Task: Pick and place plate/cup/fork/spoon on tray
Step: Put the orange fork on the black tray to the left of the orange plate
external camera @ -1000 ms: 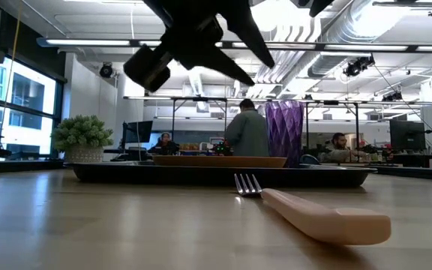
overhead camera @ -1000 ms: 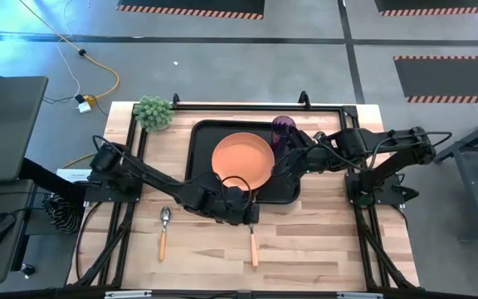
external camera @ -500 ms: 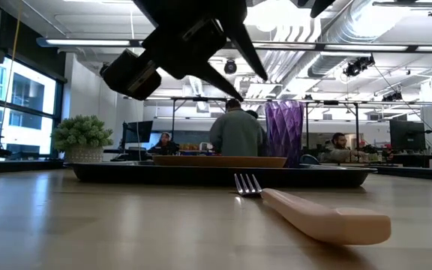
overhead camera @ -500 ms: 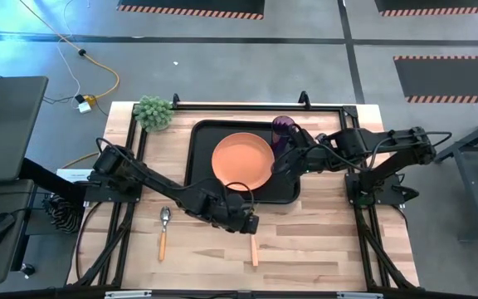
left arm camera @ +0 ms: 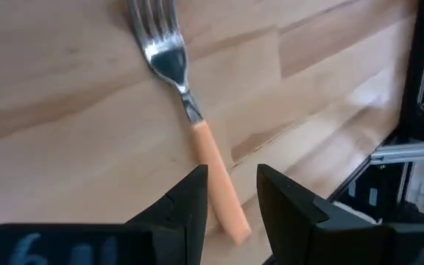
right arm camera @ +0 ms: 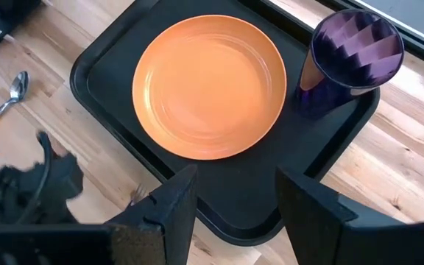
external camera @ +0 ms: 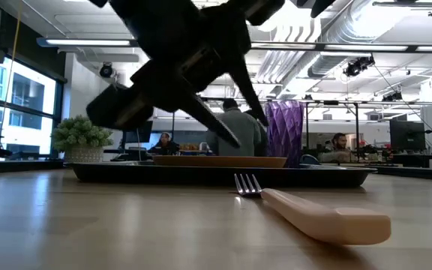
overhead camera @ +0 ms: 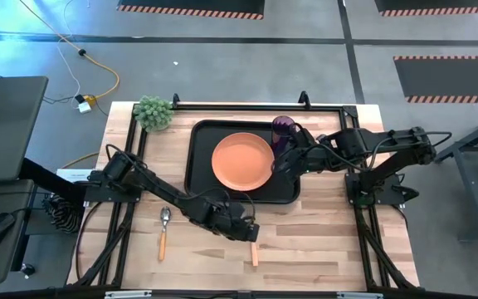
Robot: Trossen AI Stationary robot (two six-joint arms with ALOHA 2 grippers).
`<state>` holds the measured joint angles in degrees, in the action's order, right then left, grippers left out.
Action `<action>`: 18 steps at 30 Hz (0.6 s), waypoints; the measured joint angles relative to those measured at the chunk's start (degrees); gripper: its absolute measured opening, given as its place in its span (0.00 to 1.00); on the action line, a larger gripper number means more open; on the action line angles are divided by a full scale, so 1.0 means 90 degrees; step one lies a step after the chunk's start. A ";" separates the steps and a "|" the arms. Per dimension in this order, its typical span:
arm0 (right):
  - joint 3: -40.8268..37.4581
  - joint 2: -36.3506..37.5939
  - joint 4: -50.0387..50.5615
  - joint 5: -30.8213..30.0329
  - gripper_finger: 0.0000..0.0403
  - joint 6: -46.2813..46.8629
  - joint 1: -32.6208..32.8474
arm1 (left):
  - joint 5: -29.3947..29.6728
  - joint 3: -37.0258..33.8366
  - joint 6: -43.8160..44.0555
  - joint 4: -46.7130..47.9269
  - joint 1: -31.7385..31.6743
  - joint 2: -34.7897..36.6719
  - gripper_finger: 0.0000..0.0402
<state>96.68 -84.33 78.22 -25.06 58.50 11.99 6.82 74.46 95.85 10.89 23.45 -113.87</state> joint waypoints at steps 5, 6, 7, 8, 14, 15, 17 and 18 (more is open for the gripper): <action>0.0000 0.0000 -0.0001 0.0000 0.43 0.0000 0.0000 | -0.0114 -0.0002 0.0188 -0.0240 0.0038 -0.0192 0.24; 0.0000 -0.0002 -0.0001 0.0002 0.43 0.0000 0.0000 | -0.0111 0.0010 0.0210 -0.0235 0.0040 -0.0208 0.23; 0.0000 -0.0002 0.0001 0.0002 0.43 0.0000 0.0000 | -0.0106 0.0008 0.0223 -0.0189 0.0042 -0.0212 0.22; 0.0000 -0.0002 0.0001 0.0002 0.43 0.0000 0.0001 | -0.0098 0.0001 0.0226 -0.0213 0.0045 -0.0219 0.20; 0.0000 -0.0002 0.0020 0.0005 0.43 -0.0032 0.0005 | -0.0033 0.0000 0.0064 -0.0491 0.0044 -0.0221 0.14; 0.0000 -0.0002 0.0033 0.0005 0.43 -0.0032 0.0005 | -0.0033 0.0000 -0.0024 -0.0613 0.0037 -0.0221 0.14; 0.0000 -0.0002 0.0039 0.0005 0.43 -0.0034 0.0005 | -0.0030 0.0000 -0.0254 -0.0850 0.0011 -0.0221 0.13; 0.0000 -0.0002 0.0043 0.0005 0.43 -0.0036 0.0005 | -0.0030 0.0000 -0.0388 -0.0986 -0.0016 -0.0221 0.13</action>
<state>96.68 -84.36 78.61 -25.02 58.17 12.03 6.55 74.46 92.36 2.02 23.31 -115.85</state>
